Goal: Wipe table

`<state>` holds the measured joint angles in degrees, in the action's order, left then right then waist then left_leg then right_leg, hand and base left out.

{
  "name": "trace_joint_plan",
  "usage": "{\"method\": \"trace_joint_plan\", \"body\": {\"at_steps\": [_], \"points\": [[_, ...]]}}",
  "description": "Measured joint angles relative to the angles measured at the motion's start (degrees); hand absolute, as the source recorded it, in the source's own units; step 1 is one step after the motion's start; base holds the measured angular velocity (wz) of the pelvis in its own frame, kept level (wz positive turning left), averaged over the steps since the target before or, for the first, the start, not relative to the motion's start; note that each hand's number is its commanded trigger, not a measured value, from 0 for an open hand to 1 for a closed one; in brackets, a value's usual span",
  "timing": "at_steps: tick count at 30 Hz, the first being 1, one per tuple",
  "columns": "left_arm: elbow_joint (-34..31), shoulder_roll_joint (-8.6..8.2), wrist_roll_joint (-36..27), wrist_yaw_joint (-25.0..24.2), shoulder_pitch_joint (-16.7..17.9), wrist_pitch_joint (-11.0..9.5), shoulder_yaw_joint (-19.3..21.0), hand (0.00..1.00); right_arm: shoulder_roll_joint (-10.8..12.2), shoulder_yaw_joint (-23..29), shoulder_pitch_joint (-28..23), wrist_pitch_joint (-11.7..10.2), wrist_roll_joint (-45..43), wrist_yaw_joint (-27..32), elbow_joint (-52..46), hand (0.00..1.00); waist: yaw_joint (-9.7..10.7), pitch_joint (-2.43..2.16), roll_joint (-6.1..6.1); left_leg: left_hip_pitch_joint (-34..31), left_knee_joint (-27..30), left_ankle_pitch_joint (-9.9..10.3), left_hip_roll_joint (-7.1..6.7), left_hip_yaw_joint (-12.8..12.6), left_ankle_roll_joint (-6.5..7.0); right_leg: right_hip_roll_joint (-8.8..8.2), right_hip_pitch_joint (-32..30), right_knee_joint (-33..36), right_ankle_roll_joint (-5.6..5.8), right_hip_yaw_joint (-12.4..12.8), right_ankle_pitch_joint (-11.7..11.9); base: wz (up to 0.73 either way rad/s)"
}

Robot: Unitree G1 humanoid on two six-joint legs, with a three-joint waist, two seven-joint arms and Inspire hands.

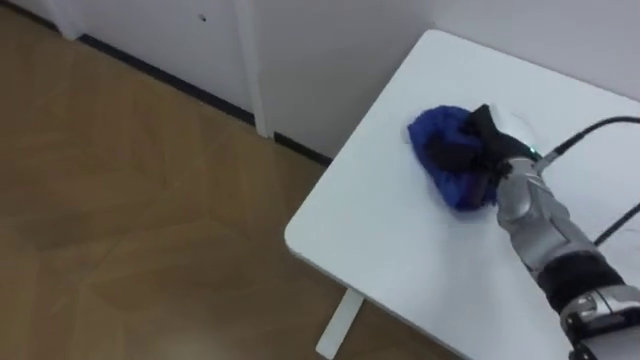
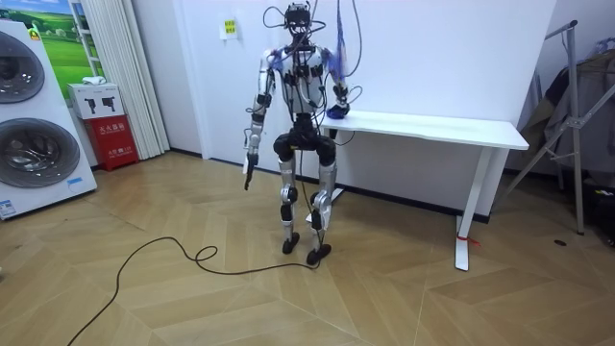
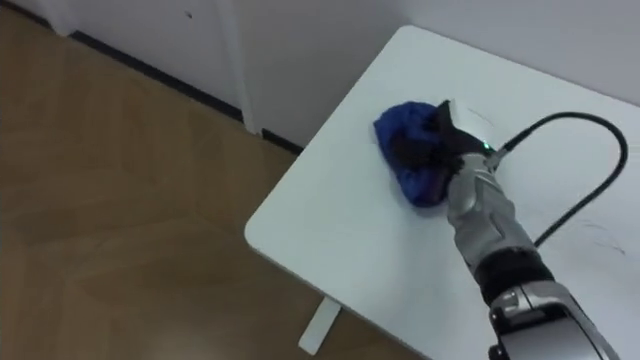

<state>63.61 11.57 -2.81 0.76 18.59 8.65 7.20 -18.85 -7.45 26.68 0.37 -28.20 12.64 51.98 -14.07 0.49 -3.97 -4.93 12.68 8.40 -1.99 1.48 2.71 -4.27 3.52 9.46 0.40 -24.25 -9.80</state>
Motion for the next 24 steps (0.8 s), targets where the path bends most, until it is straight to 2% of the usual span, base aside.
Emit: {"method": "trace_joint_plan", "body": {"at_steps": [2,3,5,6,8,9,11,12,13,14,15,16,17,18,19,20,21,22,23,24], "points": [[0.0,0.37,0.0,-0.1,-0.1,-0.3,1.8,0.00,0.0,3.5,-3.5,-2.1,1.5,1.5,0.5,1.00,1.0,0.18,0.07,0.6,-0.1,0.0,-0.24,0.0,0.01,-0.13,0.8,0.0,0.07,0.0,0.0,0.15],[0.0,0.63,0.3,-0.1,-0.1,-0.8,2.9,0.00,0.0,6.7,-6.7,-4.0,2.3,2.4,0.5,1.00,2.7,-0.05,-0.29,1.2,-0.1,0.0,-0.64,-0.1,0.02,-0.43,1.6,-0.1,0.40,0.3,-0.2,0.24],[-0.1,0.85,0.9,0.0,0.1,-1.5,5.3,0.00,-0.2,11.8,-11.2,-5.7,2.2,3.8,0.6,1.00,5.0,-0.42,-0.43,2.4,-1.2,0.3,-0.63,-1.8,0.69,-0.70,2.4,0.2,1.00,0.9,-0.6,0.12],[-1.3,0.90,1.3,0.1,0.7,-1.6,6.8,0.00,-0.8,15.1,-14.0,-6.0,2.5,4.4,0.7,1.00,6.1,-0.85,-0.71,2.8,-1.3,0.5,-0.63,-2.4,1.04,-0.80,2.7,0.2,1.00,0.8,-0.6,-0.12],[-3.1,1.00,1.5,0.3,1.7,-1.8,8.7,0.00,-2.1,19.3,-17.6,-6.0,3.7,4.8,2.0,1.00,7.1,-1.22,-0.86,3.8,-1.3,0.9,-0.70,-3.3,1.55,-0.80,3.6,0.1,1.07,0.7,-0.5,-0.34],[-3.1,1.05,2.6,0.3,1.3,-1.9,9.4,0.00,-3.3,21.1,-19.9,-6.0,4.7,5.2,2.8,1.00,7.6,-1.43,-0.55,4.5,-1.2,1.1,-0.61,-4.2,1.83,-0.85,4.0,0.3,1.13,0.8,-0.5,-0.38],[-4.4,1.09,3.6,0.4,1.2,-2.2,9.5,0.00,-4.0,23.2,-21.6,-5.9,5.0,5.6,3.1,1.00,8.4,-1.57,-0.19,4.6,-0.5,1.8,-0.54,-5.1,1.98,-1.14,4.4,0.5,1.41,0.7,-0.6,-0.36],[-4.7,1.12,3.4,0.4,0.9,-2.7,9.0,0.00,-4.1,23.3,-21.8,-5.5,5.1,5.9,3.0,1.00,8.9,-1.54,0.07,4.6,1.0,2.7,-0.40,-5.8,1.99,-1.71,4.3,1.6,2.38,0.9,-1.3,-0.39],[-4.6,1.16,3.5,0.6,0.6,-2.7,8.0,0.00,-4.1,23.1,-21.7,-5.1,5.1,6.1,2.9,1.00,9.1,-1.55,0.39,4.6,1.8,3.3,-0.13,-6.2,2.00,-1.83,4.2,2.5,2.48,0.8,-1.5,-0.43],[-4.2,1.07,3.5,1.0,-0.6,-2.7,5.9,0.00,-4.0,22.5,-21.6,-3.9,5.0,6.7,2.1,1.00,9.1,-1.46,1.55,4.4,4.2,4.5,0.81,-7.0,2.11,-2.03,3.3,5.5,2.67,0.8,-2.1,-0.50],[-3.9,1.04,3.4,1.1,-1.7,-2.8,3.6,0.00,-3.2,21.2,-20.6,-1.6,4.8,7.2,0.6,1.00,8.3,-1.28,2.32,4.4,6.0,5.6,1.83,-8.7,2.17,-3.38,0.8,12.4,3.61,1.2,-3.8,-0.64],[-3.6,1.04,3.3,1.2,-2.4,-2.9,2.7,0.00,-2.8,20.2,-19.7,-0.1,4.8,7.5,0.1,1.00,7.3,-1.23,2.54,4.5,6.7,6.0,2.33,-10.2,2.16,-4.44,-1.2,16.7,3.73,1.7,-4.7,-0.93],[-1.6,1.10,3.0,1.4,-4.1,-3.7,1.4,0.00,-1.8,17.9,-17.7,3.2,3.1,8.1,-0.8,1.00,5.1,-1.13,3.10,4.4,8.6,7.1,3.57,-12.5,1.76,-7.11,-4.8,24.3,3.26,2.2,-6.2,-1.08],[-0.3,1.32,3.1,1.4,-5.7,-4.1,0.6,0.00,0.2,14.3,-15.9,6.3,0.6,8.3,-2.6,1.00,2.8,-1.08,3.39,3.8,10.9,8.2,5.08,-14.4,1.00,-10.03,-7.8,29.6,2.92,3.6,-7.5,-1.01],[0.3,1.53,3.2,1.4,-6.4,-4.2,0.6,0.00,1.2,12.4,-14.8,7.5,-0.5,8.3,-3.3,1.00,1.9,-1.07,3.42,3.4,11.8,8.6,5.98,-15.3,0.53,-11.32,-8.9,30.7,2.86,4.4,-7.6,-0.90],[1.4,2.03,3.3,1.5,-7.6,-4.3,0.8,0.00,3.4,8.4,-11.0,8.4,-3.2,7.7,-3.4,1.00,0.0,-0.98,3.50,2.1,13.6,9.4,8.00,-15.9,-0.81,-13.59,-10.5,31.0,2.82,5.5,-7.5,-0.51],[2.1,2.85,3.3,1.4,-9.1,-4.6,0.5,0.00,4.9,3.6,-7.5,8.4,-4.8,6.8,-3.5,1.00,-0.7,-0.53,3.52,0.3,15.5,9.8,10.09,-15.1,-2.29,-15.05,-10.8,29.1,3.31,6.4,-7.1,-0.29],[2.2,3.17,3.0,1.3,-9.8,-4.8,0.2,0.00,5.3,1.4,-5.7,8.1,-5.8,5.9,-3.5,1.00,-1.0,-0.34,3.32,-0.8,16.1,9.9,10.82,-14.6,-2.67,-15.81,-10.8,27.7,3.67,6.9,-6.6,0.25],[1.9,3.71,2.8,1.2,-11.5,-5.0,-0.4,0.00,5.4,-0.5,-2.4,6.8,-6.5,4.6,-3.5,1.00,-1.7,-0.10,2.96,-3.5,17.0,9.4,12.29,-12.5,-3.90,-16.91,-10.4,23.8,4.31,7.0,-5.1,0.55],[1.2,4.05,2.4,1.1,-12.6,-5.0,-1.0,0.00,5.4,-0.5,0.5,5.7,-6.8,3.9,-3.0,1.00,-2.4,-0.05,2.54,-6.0,17.1,8.2,13.09,-10.0,-5.42,-17.56,-9.8,18.9,4.99,6.9,-2.8,0.69]]}}
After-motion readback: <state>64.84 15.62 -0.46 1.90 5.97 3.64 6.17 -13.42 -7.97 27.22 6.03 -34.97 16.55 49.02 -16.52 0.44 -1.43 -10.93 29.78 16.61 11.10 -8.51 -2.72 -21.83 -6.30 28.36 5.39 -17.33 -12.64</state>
